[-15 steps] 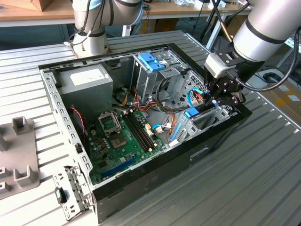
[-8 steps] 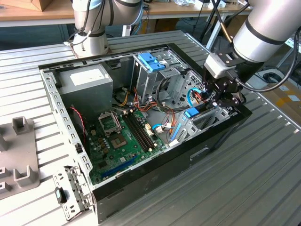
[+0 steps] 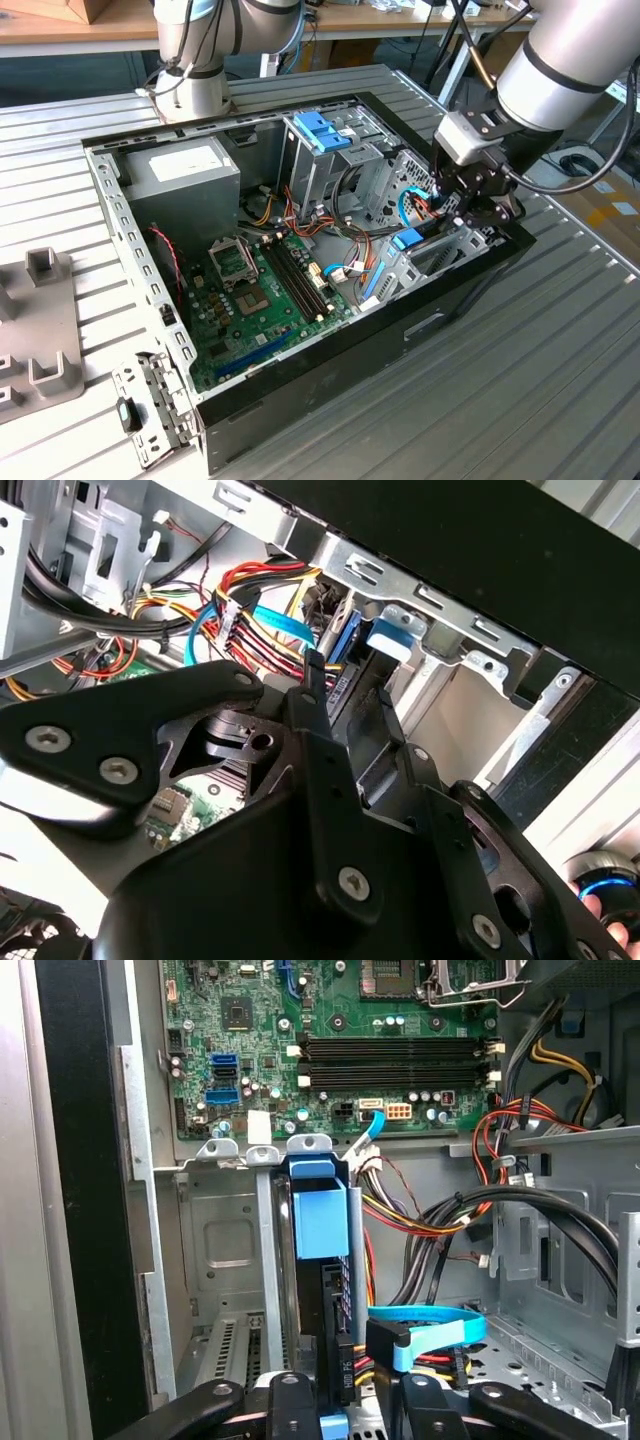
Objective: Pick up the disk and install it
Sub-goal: 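Insert the first disk wire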
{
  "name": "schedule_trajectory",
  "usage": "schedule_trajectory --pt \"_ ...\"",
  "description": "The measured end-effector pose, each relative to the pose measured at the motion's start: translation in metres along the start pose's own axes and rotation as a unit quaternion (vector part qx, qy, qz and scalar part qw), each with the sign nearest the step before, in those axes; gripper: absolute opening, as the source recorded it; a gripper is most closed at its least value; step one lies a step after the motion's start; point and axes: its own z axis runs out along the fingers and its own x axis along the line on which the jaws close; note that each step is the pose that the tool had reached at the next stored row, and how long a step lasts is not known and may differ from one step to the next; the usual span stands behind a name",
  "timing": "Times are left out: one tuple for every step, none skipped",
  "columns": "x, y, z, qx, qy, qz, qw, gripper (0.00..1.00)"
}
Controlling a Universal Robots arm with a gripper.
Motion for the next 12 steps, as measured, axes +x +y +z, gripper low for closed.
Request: schedule_trajectory --pt "-0.0002 -0.0001 -0.0015 0.0000 0.0000 0.000 1.0000 0.36" --pt "-0.0003 -0.0002 -0.0026 0.0000 0.0000 0.000 1.0000 0.36" --pt "-0.0004 -0.0002 -0.0038 0.0000 -0.0001 0.000 1.0000 0.36" --pt "-0.0006 -0.0003 -0.0049 0.0000 0.0000 0.000 1.0000 0.36" --pt "-0.0007 -0.0004 -0.0062 0.0000 -0.0001 0.000 1.0000 0.36" --pt "-0.0009 -0.0005 -0.0074 0.0000 -0.0002 0.000 1.0000 0.36" --pt "-0.0011 -0.0006 -0.0092 0.0000 -0.0002 0.000 1.0000 0.36" --pt "-0.0012 -0.0007 -0.0103 0.0000 -0.0003 0.000 1.0000 0.36" --pt "-0.0014 -0.0007 -0.0117 0.0000 -0.0003 0.000 1.0000 0.36" --pt "-0.0015 -0.0008 -0.0128 0.0000 -0.0003 0.000 1.0000 0.36" --pt "-0.0018 -0.0009 -0.0147 0.0000 -0.0003 0.000 1.0000 0.36" --pt "-0.0019 -0.0010 -0.0158 0.0000 -0.0003 0.000 1.0000 0.36"
